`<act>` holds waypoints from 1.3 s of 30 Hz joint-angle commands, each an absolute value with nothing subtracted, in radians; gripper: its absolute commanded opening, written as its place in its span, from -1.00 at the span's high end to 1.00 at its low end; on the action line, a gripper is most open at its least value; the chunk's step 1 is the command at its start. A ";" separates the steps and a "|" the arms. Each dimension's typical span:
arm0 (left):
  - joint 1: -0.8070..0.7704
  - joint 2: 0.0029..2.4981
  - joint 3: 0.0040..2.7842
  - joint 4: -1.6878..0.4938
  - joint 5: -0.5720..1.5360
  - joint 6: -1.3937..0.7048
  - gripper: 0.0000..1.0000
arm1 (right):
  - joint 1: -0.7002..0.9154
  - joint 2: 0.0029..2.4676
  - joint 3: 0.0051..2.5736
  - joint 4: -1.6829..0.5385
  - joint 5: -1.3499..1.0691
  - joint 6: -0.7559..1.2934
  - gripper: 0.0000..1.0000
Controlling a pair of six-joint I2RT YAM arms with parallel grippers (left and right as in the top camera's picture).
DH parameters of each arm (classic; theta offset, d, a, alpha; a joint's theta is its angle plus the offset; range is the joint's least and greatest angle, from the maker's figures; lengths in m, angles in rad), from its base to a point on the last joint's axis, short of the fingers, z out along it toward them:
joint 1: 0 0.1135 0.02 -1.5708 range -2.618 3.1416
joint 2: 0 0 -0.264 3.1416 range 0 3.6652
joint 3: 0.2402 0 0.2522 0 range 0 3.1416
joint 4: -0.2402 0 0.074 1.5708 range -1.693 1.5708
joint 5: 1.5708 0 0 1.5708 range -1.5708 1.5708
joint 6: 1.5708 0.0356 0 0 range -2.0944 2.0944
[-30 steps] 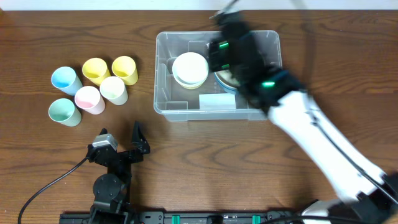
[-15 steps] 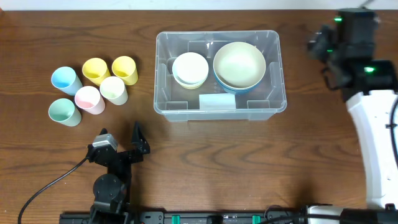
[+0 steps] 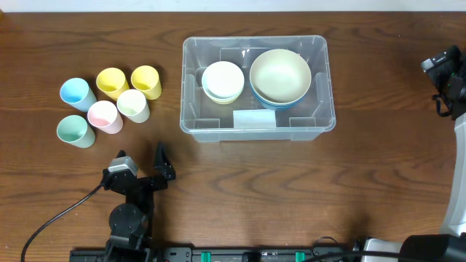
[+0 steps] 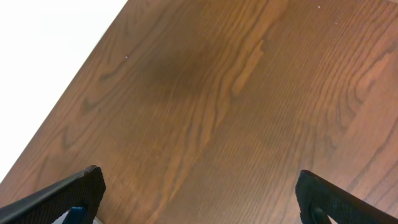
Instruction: Pack container
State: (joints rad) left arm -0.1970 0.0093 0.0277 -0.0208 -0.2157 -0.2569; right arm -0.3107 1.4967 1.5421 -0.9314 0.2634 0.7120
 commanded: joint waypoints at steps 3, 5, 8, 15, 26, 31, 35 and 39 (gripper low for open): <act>-0.192 0.004 0.013 -0.040 -0.170 -0.289 -0.96 | -0.314 1.491 1.550 -0.936 0.273 0.728 -0.98; -0.192 0.004 0.054 -0.071 -0.112 -0.285 -0.96 | -0.314 1.491 1.550 -0.936 0.273 0.728 -0.96; -0.192 0.020 0.179 -0.196 -0.076 -0.285 -0.96 | -0.314 1.491 1.550 -0.936 0.273 0.728 -0.98; -0.192 0.308 0.649 -0.567 -0.108 -0.257 -0.96 | -0.314 1.491 1.550 -0.936 0.273 0.728 -0.98; -0.192 1.071 1.396 -1.103 0.000 -0.243 -0.96 | -0.314 1.491 1.550 -0.936 0.273 0.728 -0.98; -0.192 1.234 1.464 -1.070 -0.008 -0.218 -0.96 | -0.314 1.491 1.550 -0.936 0.273 0.728 -0.99; -0.190 1.317 1.460 -1.062 -0.075 -0.215 -0.96 | -0.314 1.491 1.550 -0.936 0.273 0.728 -0.98; -0.165 1.398 1.460 -1.065 -0.118 -0.150 -0.96 | -0.314 1.491 1.550 -0.936 0.273 0.728 -0.98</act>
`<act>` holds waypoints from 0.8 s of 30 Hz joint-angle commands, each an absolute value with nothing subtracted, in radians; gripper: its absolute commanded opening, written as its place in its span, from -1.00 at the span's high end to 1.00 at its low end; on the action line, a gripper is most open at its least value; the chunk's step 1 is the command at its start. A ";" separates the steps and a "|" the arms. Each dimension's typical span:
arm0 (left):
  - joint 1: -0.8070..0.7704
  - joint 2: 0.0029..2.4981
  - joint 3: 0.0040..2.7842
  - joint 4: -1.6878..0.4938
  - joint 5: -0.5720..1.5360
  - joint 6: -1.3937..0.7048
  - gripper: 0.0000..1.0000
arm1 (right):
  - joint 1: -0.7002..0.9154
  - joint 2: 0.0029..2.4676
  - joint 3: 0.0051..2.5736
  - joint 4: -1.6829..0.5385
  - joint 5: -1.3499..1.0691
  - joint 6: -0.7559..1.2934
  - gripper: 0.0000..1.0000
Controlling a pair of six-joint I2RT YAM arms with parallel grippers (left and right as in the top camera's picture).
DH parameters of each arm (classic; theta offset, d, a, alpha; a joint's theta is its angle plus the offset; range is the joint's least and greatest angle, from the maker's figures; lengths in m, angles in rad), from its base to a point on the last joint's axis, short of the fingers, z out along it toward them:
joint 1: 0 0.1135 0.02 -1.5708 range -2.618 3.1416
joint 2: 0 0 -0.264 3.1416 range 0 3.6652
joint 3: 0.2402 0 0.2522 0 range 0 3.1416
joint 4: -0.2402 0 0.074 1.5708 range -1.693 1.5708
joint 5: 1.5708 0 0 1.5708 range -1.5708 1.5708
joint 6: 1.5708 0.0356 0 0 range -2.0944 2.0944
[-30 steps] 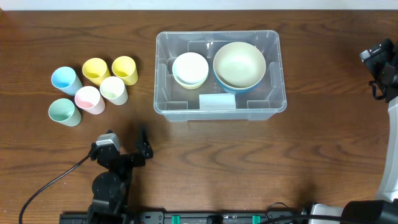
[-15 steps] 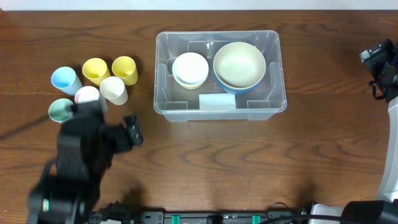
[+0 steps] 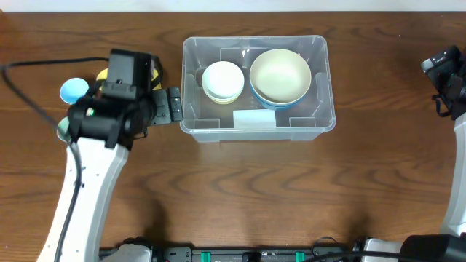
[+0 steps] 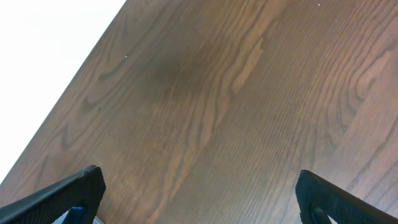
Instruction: Pack container
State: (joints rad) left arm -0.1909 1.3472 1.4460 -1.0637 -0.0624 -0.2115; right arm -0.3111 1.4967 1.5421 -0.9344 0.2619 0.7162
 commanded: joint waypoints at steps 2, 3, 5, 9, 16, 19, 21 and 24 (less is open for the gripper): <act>-0.137 1.432 1.460 -1.063 -0.121 -0.149 -0.96 | -0.314 1.491 1.550 -0.936 0.273 0.728 -0.98; -0.121 1.445 1.460 -1.059 -0.121 -0.149 -0.96 | -0.314 1.491 1.550 -0.936 0.273 0.728 -0.98; -0.086 1.470 1.460 -1.047 -0.119 -0.150 -0.96 | -0.314 1.491 1.550 -0.936 0.273 0.728 -0.99; -0.019 1.525 1.460 -1.018 -0.113 -0.150 -0.96 | -0.314 1.491 1.550 -0.936 0.273 0.728 -0.99; 0.014 1.662 1.460 -0.936 -0.009 -0.019 -0.96 | -0.314 1.491 1.550 -0.936 0.273 0.728 -0.98; 0.014 1.721 1.460 -0.929 0.012 0.006 -0.96 | -0.314 1.491 1.550 -0.936 0.273 0.728 -0.98; 0.014 1.759 1.460 -0.934 0.012 0.007 -0.96 | -0.314 1.491 1.550 -0.936 0.273 0.728 -0.99; 0.014 1.800 1.460 -0.936 0.011 0.031 -0.96 | -0.314 1.491 1.550 -0.936 0.273 0.728 -0.98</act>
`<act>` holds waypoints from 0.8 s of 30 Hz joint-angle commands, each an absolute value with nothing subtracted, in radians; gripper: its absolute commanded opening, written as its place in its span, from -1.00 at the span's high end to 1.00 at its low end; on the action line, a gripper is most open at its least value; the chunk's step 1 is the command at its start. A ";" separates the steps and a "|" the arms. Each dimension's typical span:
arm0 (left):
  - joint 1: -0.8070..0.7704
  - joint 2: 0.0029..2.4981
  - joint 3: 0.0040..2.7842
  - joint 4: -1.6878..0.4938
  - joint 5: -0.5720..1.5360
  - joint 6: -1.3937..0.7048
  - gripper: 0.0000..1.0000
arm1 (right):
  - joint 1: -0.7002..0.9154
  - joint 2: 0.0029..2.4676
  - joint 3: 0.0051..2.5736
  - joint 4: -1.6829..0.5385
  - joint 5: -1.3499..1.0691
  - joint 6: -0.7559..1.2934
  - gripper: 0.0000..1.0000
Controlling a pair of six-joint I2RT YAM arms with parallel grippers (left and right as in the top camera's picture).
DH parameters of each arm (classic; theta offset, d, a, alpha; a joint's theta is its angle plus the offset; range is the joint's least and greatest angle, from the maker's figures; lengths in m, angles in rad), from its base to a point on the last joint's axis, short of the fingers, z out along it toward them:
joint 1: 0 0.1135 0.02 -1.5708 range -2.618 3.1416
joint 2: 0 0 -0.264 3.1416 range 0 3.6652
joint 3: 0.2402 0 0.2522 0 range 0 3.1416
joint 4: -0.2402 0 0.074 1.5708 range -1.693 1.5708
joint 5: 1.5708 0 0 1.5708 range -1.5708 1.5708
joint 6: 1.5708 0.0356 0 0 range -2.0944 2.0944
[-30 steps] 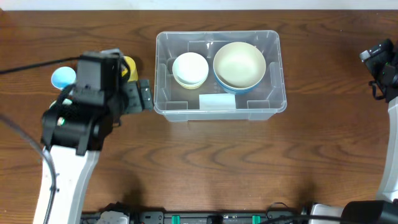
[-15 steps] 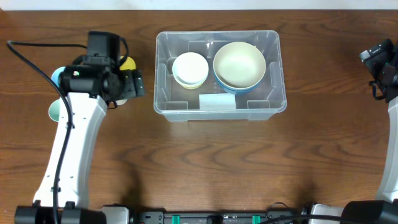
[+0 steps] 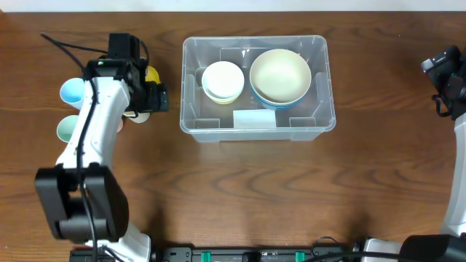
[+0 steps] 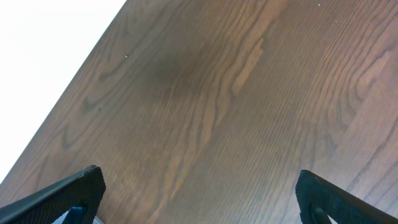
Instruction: Pack container
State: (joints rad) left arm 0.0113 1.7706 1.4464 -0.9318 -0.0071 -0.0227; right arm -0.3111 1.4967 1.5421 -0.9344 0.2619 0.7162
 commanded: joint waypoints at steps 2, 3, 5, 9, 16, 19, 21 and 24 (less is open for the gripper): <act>0.014 1.823 1.460 -0.928 0.010 0.051 -0.98 | -0.314 1.491 1.550 -0.936 0.273 0.728 -0.98; 0.015 1.831 1.460 -0.923 0.007 0.053 -0.98 | -0.314 1.491 1.550 -0.936 0.273 0.728 -0.98; 0.016 1.844 1.460 -0.913 0.007 0.053 -0.97 | -0.314 1.491 1.550 -0.936 0.273 0.728 -0.98; 0.017 1.865 1.459 -0.897 0.007 0.053 -0.89 | -0.314 1.491 1.550 -0.936 0.273 0.728 -0.98; 0.017 1.897 1.453 -0.850 0.008 0.072 -0.76 | -0.314 1.491 1.550 -0.936 0.273 0.728 -0.99; 0.017 1.915 1.453 -0.834 0.008 0.083 -0.67 | -0.314 1.491 1.550 -0.936 0.273 0.728 -0.99; 0.017 1.930 1.453 -0.826 0.008 0.086 -0.60 | -0.314 1.491 1.550 -0.936 0.273 0.728 -0.98; 0.017 1.958 1.452 -0.820 0.008 0.086 -0.33 | -0.314 1.491 1.550 -0.936 0.273 0.728 -0.98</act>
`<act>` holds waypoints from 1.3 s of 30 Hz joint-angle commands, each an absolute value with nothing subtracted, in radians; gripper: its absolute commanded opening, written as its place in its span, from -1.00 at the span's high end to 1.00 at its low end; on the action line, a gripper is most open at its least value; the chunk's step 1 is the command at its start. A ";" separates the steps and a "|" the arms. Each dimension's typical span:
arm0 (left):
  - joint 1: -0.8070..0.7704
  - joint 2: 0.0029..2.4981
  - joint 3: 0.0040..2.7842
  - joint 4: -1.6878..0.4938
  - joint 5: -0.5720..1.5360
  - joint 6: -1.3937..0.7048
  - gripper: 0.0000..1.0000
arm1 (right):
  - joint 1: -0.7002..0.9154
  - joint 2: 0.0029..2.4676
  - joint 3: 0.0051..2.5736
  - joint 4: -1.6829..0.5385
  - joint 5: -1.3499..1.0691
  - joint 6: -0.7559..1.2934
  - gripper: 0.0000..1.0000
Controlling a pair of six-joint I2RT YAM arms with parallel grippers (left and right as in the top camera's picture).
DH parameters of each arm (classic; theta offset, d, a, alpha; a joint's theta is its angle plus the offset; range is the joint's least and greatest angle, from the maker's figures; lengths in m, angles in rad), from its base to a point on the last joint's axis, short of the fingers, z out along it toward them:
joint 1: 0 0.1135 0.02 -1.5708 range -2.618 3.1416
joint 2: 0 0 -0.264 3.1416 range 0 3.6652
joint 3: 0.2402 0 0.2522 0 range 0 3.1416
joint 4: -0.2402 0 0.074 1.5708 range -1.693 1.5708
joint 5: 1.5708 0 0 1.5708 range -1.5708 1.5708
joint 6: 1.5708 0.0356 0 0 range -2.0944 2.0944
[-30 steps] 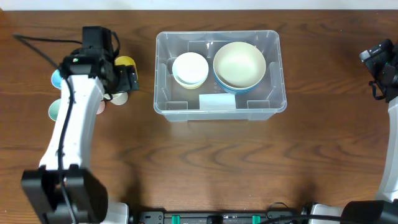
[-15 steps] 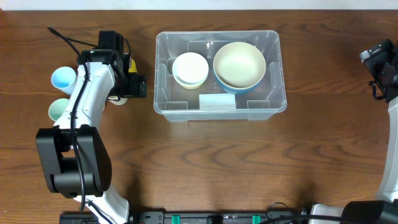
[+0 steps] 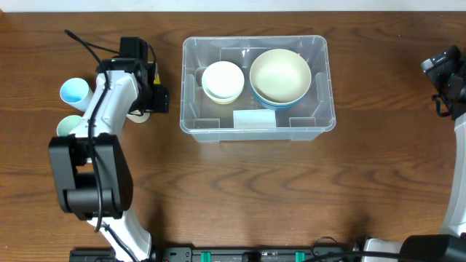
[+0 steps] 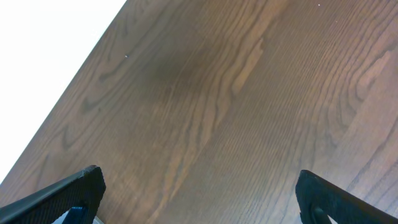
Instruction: Pack container
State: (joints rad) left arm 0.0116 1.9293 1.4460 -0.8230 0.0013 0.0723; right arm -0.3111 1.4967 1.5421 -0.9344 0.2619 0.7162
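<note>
A clear plastic container (image 3: 320, 109) stands mid-table and holds a stack of small white bowls (image 3: 223, 80), a large cream bowl (image 3: 280, 74) and a pale flat card (image 3: 255, 118). Left of it is a group of cups: a blue cup (image 3: 74, 91), a green cup (image 3: 65, 127) and the edge of a pale cup (image 3: 138, 116) show, while my left arm covers the others. My left gripper (image 3: 154, 98) is low over the cups nearest the container; its jaws are hidden from above. Far off at the table's right edge, my right gripper (image 4: 199, 193) is open over bare wood.
A black cable (image 3: 87, 42) trails from the left arm across the back left of the table. The right arm (image 3: 445, 73) stands at the right edge. The far table edge (image 4: 68, 81) meets a white background.
The left arm has swung slightly, its wrist now a little farther back over the yellow cups, and less yellow shows beside it. The right arm has not moved.
The left arm was first folded at the front left of the table, with all cups uncovered. Then it was stretched over the cups beside the container. Then its gripper was down among the yellow and pale cups, where it stays. The right gripper stayed open throughout.
</note>
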 commanded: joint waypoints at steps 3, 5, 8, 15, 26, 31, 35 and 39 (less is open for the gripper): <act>0.017 1.975 1.452 -0.820 0.008 0.086 0.19 | -0.314 1.491 1.550 -0.936 0.273 0.728 -0.99; 0.017 1.975 1.452 -0.820 0.008 0.086 0.54 | -0.314 1.491 1.550 -0.936 0.273 0.728 -0.98; 0.017 1.965 1.452 -0.828 0.008 0.083 0.88 | -0.314 1.491 1.550 -0.936 0.273 0.728 -0.98; 0.017 1.880 1.455 -0.885 0.008 0.012 0.88 | -0.314 1.491 1.550 -0.936 0.273 0.728 -0.98; -0.016 1.460 1.456 -0.995 0.113 -0.068 0.88 | -0.314 1.491 1.550 -0.936 0.273 0.728 -0.98; -0.134 1.314 1.456 -0.986 0.132 -0.039 0.88 | -0.314 1.491 1.550 -0.936 0.273 0.728 -0.98; -0.287 1.291 1.455 -0.971 0.131 0.011 0.88 | -0.314 1.491 1.550 -0.936 0.273 0.728 -0.98; -0.429 1.345 1.455 -0.937 0.131 0.047 0.88 | -0.314 1.491 1.550 -0.936 0.273 0.728 -0.98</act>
State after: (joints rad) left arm -0.3542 1.2976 1.4467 -0.9524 0.1207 -0.0021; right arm -0.3111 1.4967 1.5421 -0.9344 0.2619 0.7162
